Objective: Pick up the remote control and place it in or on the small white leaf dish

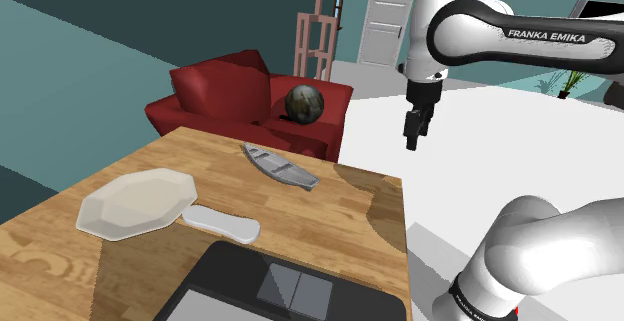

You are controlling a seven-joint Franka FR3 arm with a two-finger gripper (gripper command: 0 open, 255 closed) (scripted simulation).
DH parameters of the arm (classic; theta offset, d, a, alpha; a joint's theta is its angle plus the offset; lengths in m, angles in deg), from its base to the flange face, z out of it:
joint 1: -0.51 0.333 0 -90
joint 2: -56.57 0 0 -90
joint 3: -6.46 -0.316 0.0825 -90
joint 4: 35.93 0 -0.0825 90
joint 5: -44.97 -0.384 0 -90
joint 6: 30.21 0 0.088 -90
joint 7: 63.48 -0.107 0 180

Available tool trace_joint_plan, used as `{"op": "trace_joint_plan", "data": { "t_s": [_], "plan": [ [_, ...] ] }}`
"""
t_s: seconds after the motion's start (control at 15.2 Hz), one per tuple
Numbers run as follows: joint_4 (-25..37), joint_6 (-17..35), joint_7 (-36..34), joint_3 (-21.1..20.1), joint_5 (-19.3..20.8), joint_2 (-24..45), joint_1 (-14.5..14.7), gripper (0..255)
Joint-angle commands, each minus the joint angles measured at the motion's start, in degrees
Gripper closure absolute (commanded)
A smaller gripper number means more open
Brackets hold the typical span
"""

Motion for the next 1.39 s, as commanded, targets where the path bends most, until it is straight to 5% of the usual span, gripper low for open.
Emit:
{"op": "trace_joint_plan", "data": {
  "t_s": [0.0,0.66,1.32],
  "plan": [
    [0.0,0.0,0.0,0.0,0.0,0.0,0.0,0],
    [0.6,13.8,-5.6,-6.6,-5.5,12.8,4.6,0],
    [7.5,25.3,-10.8,-13.1,-7.0,29.1,8.1,0]
  ]
}}
